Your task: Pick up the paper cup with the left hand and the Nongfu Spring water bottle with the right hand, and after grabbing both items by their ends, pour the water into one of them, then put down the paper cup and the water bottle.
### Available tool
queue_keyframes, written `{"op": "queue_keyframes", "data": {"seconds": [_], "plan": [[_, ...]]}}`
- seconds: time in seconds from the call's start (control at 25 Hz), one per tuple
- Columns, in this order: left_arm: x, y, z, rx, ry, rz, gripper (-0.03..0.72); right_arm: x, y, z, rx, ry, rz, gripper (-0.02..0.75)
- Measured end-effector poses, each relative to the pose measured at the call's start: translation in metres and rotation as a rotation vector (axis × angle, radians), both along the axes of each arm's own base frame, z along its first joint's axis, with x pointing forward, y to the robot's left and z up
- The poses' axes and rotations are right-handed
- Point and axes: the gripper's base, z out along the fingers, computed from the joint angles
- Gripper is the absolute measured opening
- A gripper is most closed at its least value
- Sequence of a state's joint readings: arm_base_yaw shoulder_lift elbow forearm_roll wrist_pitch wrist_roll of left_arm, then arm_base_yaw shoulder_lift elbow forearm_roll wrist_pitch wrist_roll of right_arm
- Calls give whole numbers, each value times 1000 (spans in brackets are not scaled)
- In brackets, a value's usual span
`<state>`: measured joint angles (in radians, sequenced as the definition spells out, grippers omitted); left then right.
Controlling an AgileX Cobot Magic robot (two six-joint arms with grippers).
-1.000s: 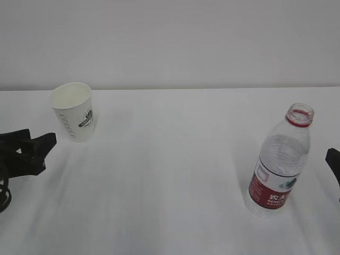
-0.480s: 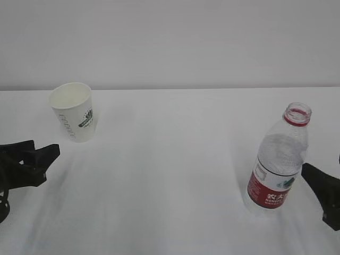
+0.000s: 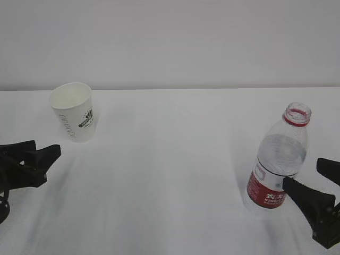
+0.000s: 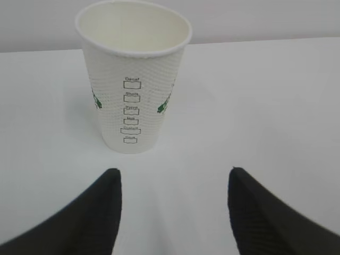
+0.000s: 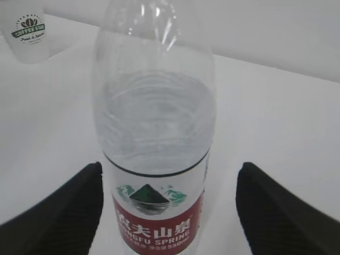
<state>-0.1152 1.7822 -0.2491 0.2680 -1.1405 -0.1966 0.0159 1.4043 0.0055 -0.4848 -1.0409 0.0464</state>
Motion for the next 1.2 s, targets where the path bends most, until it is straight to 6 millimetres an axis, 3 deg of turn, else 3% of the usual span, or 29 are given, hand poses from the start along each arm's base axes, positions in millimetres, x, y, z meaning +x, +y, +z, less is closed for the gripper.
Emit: {"op": "queue_keyframes", "data": {"seconds": [0.2, 0.52, 0.8, 1.2], "plan": [[0, -1, 0, 2, 0, -13, 461, 2, 3, -8, 45, 36, 21, 589], [-1, -2, 0, 3, 0, -24, 461, 1, 5, -40, 64, 244, 33, 590], [-1, -2, 0, 3, 0, -24, 461, 3, 6, -41, 35, 225, 61, 590], [-1, -2, 0, 3, 0, -24, 461, 37, 9, -30, 37, 105, 101, 617]]}}
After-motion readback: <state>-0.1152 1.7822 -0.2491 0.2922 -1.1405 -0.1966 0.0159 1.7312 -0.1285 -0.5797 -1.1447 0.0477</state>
